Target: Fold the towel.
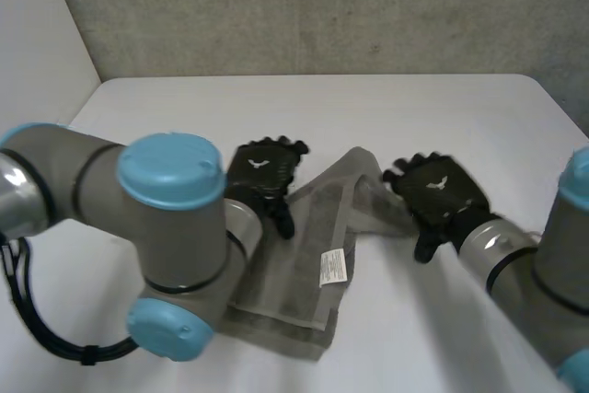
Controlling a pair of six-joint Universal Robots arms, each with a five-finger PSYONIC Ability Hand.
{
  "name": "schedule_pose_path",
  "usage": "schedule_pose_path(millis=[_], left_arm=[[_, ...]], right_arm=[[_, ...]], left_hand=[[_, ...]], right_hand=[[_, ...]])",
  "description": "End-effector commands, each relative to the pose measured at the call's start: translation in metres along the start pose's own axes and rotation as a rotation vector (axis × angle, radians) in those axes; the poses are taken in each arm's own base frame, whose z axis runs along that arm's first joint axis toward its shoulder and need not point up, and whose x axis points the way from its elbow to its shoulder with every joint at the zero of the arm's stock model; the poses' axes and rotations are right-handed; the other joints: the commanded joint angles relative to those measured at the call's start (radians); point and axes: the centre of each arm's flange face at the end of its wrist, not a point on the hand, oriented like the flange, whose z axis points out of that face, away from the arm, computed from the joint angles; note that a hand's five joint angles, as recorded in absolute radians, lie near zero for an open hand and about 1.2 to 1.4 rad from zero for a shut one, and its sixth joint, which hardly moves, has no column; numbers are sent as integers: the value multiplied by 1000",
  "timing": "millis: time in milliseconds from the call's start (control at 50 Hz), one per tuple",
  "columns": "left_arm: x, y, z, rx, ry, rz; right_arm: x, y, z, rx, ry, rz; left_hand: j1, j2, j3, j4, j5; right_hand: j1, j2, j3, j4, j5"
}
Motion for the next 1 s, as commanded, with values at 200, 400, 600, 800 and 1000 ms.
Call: schedule_pose_path(millis=[200, 400, 600, 800, 1000], left_arm=[[-96, 0, -9, -54, -136, -68], [-119, 15, -13, -97, -147, -98], [-117, 8, -17, -43, -145, -90], [-117, 9, -17, -43, -145, -90], [-117, 12, -19, -53, -145, -92]], right_arm=[[-111, -23, -41, 58, -337, 199], [-136, 3, -13, -24, -343, 171], [-137, 9, 2, -16, -303, 145], [-116, -21, 1, 126, -198, 149], [-112, -13, 4, 106, -191, 135]], left_hand=[[-35, -33, -34, -33, -32], [-41, -39, -40, -38, -38], [-41, -39, -40, -39, -38], [-41, -39, -40, -39, -38], [-41, -39, -40, -39, -38]], right_hand=[[-33, -49, -40, -56, -51], [36, 19, 29, 13, 18], [279, 263, 273, 256, 261], [949, 932, 942, 926, 931], [1124, 1108, 1118, 1101, 1106]])
